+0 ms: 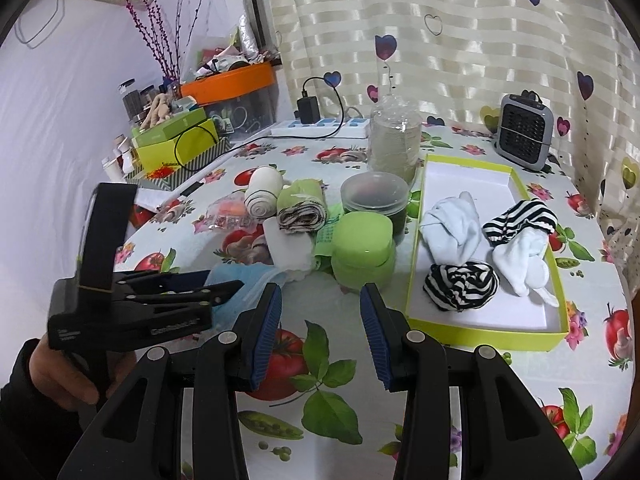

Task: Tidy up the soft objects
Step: 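Grasp the blue face mask in the pile with the left gripper, then grasp the green rolled towel with the right gripper while the left holds the mask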

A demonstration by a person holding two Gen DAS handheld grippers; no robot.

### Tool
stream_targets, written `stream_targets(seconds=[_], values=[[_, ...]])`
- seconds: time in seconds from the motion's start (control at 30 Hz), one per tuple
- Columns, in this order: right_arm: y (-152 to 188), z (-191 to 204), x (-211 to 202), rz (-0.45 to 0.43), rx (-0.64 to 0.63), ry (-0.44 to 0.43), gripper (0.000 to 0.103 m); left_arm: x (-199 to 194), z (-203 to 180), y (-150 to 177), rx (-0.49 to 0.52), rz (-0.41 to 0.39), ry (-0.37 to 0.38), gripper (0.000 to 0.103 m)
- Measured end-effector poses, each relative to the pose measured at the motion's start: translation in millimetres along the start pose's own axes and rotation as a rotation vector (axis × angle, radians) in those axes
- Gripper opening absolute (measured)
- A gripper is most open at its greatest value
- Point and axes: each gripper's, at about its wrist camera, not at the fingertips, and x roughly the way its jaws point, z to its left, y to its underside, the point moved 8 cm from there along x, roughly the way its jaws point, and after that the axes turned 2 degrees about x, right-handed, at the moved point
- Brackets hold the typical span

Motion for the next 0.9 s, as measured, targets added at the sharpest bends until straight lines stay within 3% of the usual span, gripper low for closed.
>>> stream_targets(seconds=[0.23,0.33,0.6,0.73,0.9], values=[[-1,3,4,0.007,-0.007,-0.004,0.042,4,-3,-1,-0.006,-0.008,-0.020,0.040],[-1,3,4,0.007,-0.006,-0.003,0.042,4,-4,-2,-0.007,-0.016,-0.023,0.030],[-5,3,4,-0.002,-0.004,0.003,0.042,7,-4,-5,-0.004,-0.023,-0.031,0.020],[-6,3,4,0.000,-0.006,0.004,0.042,8,-4,-7,-0.003,-0.028,-0.019,0.011],[-9,3,5,-0.005,-0.008,0.003,0.042,1,2,-12,-0.020,-0.055,-0.011,0.008]])
